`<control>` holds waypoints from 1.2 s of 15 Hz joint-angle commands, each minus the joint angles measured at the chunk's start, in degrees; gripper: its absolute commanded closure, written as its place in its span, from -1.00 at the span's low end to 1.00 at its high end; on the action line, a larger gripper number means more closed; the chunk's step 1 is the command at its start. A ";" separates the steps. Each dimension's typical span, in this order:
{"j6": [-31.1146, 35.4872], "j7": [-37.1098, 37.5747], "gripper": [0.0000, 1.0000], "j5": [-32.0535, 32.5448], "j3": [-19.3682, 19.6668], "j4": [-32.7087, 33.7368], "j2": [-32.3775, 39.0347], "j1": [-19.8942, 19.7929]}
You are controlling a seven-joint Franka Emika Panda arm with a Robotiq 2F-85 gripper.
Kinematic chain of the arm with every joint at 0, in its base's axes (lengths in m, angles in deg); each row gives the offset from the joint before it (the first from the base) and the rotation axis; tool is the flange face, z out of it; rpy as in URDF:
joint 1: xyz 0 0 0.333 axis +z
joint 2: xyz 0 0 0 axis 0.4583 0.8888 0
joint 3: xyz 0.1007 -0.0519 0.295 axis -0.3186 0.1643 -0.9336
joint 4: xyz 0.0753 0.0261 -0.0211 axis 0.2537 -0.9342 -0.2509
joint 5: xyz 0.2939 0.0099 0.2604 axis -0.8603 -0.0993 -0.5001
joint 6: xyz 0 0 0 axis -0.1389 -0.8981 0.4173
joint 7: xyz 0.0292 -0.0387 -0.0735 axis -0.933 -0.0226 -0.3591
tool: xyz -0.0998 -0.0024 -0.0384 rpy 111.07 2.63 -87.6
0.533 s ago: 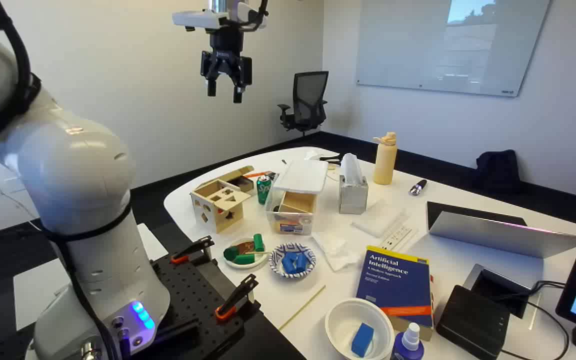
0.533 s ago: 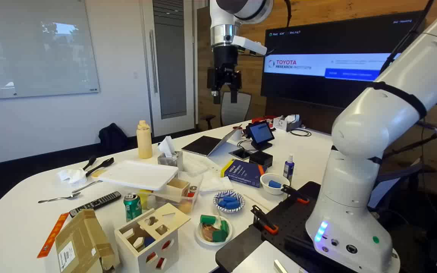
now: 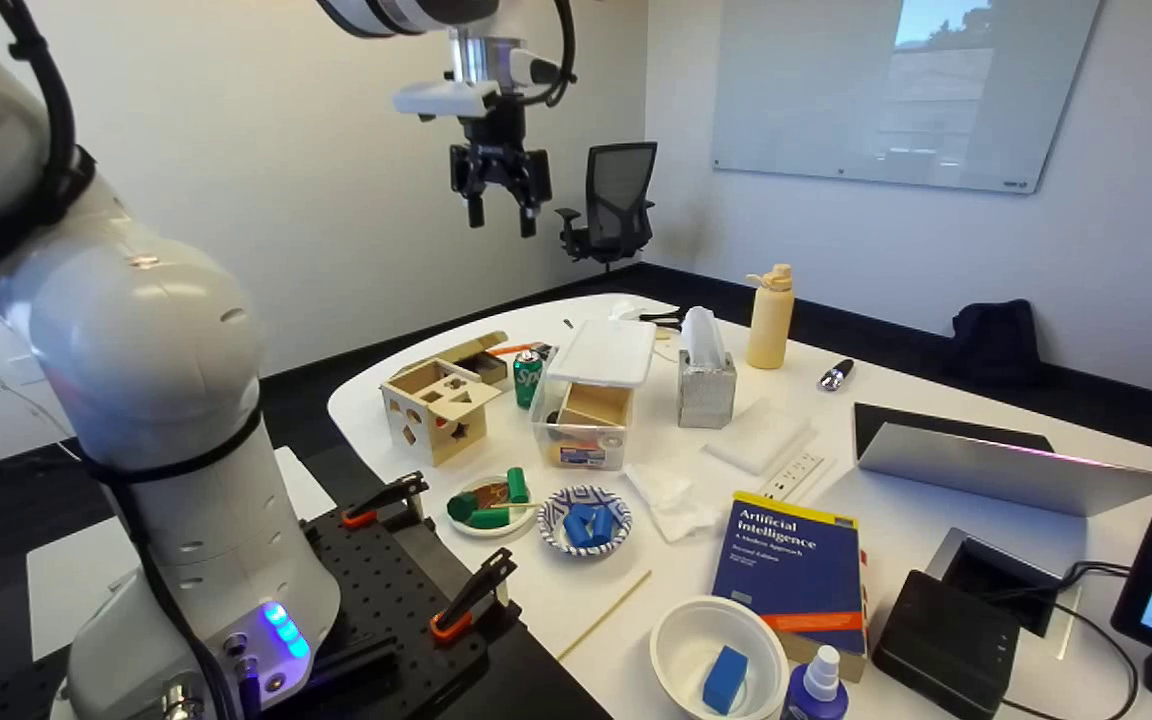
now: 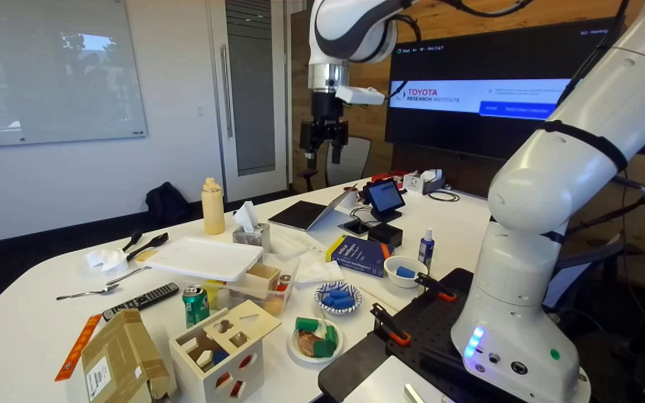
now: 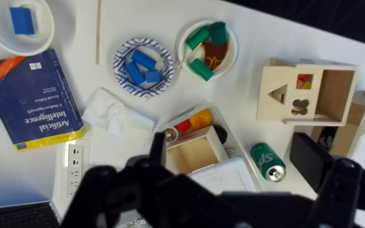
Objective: Fold the tissue on the table
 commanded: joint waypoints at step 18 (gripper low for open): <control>43.54 -1.05 -1.00 23.28 11.74 15.30 61.69 -1.59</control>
